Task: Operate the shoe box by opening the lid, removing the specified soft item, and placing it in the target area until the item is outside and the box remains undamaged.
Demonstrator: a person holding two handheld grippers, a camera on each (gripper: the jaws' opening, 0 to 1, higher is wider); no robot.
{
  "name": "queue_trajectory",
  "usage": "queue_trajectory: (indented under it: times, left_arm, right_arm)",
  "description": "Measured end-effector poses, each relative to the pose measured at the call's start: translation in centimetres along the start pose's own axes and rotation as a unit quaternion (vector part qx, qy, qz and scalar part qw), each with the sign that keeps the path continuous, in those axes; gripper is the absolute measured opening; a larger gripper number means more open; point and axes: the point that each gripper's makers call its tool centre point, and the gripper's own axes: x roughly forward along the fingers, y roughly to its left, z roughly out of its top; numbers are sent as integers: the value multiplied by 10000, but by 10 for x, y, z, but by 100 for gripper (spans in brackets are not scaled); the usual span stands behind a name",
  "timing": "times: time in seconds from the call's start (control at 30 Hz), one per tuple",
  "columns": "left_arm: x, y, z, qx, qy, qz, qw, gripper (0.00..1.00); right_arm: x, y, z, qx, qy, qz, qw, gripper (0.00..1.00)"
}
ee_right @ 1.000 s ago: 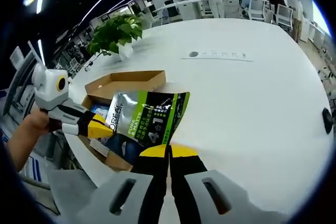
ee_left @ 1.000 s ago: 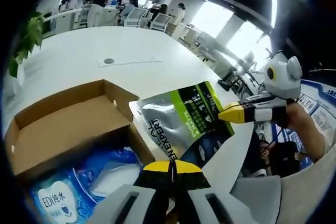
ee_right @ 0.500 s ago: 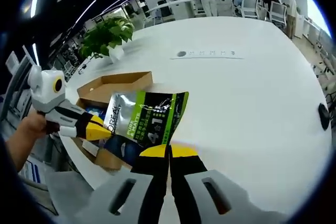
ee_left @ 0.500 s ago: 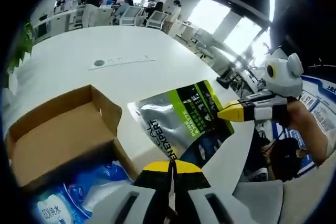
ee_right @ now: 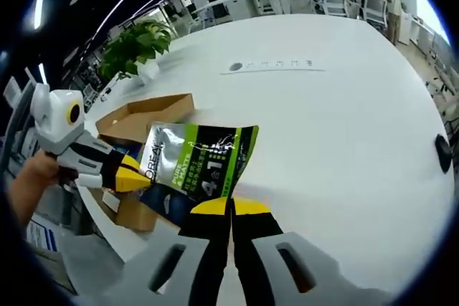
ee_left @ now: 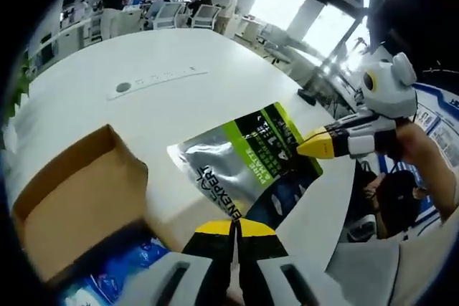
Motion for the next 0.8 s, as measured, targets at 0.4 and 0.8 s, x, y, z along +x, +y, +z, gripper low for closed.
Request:
queue_trajectory:
  times: [0.4,0.8]
  left_arm:
    - [22,2,2,458,407,96,9981,0]
    - [42,11,-2,744,788,160,9940,0]
  right_arm:
    - [15,-19,-2,144,150,-37,9998,0]
    - [31,-30,-8,262,271,-36,9993,0]
